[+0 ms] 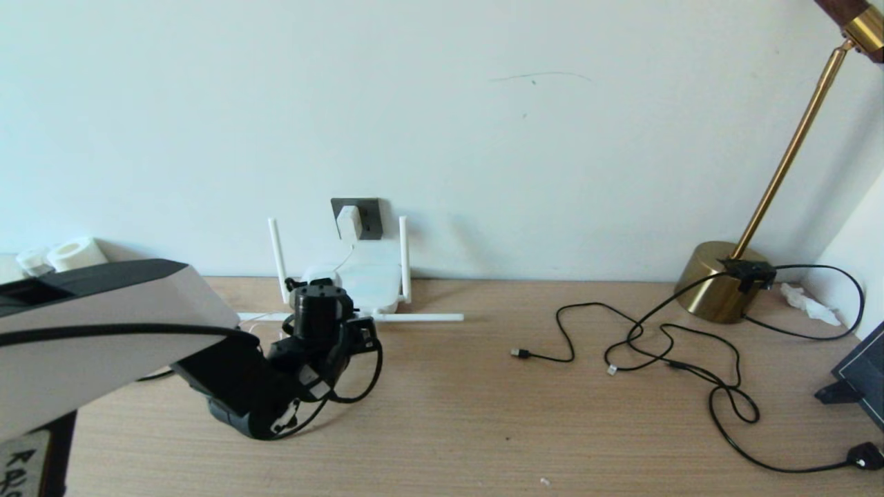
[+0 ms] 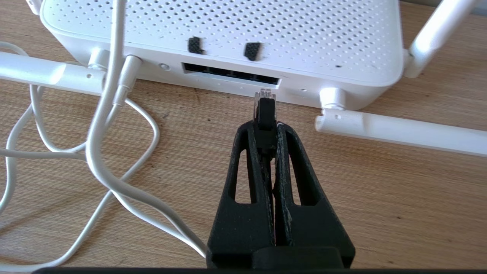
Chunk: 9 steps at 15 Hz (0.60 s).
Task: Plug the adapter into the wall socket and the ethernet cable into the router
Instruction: Align cable and router interface
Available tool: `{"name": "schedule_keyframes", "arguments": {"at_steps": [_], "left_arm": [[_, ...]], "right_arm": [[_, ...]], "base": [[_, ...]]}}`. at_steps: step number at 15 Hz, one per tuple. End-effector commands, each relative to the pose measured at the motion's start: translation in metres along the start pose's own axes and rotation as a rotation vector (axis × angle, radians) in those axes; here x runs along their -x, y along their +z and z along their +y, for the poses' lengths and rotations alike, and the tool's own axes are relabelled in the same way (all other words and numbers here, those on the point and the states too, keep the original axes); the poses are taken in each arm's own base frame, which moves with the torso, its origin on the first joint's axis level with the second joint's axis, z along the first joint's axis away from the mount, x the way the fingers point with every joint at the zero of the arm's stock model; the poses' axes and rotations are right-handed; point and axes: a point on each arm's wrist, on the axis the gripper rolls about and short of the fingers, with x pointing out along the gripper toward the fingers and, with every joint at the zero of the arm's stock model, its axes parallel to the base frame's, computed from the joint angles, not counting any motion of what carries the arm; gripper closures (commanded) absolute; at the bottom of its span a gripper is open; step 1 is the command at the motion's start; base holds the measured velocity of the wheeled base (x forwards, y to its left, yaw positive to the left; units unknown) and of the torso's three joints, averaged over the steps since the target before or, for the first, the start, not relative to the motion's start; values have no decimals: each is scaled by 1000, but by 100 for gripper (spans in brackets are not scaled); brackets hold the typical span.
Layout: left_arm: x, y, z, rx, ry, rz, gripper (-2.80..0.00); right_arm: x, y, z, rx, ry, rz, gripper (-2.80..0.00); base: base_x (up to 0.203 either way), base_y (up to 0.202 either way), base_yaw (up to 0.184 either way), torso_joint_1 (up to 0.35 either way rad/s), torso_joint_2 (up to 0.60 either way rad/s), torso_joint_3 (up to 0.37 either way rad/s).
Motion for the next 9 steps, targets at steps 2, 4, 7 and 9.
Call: {"name": "schedule_keyframes", "arguments": {"at_steps": [2,4,7,9], "left_arm": [[-1,0,0,3,0,-4,0],[-1,0,0,3,-1,-4,0],[-1,2,-1,6,-3,-10,0],[-2,2,-1,5,-3,-11,0]], "right_arm": [[0,0,0,1,0,4,-280],[0,0,0,1,0,2,-280],[0,0,0,0,-1,3,-280],[0,0,0,1,0,2,-280]], "base": [[0,0,0,0,0,0],[0,0,0,0,0,0],[0,0,0,0,0,0],[0,0,0,0,0,0]]}}
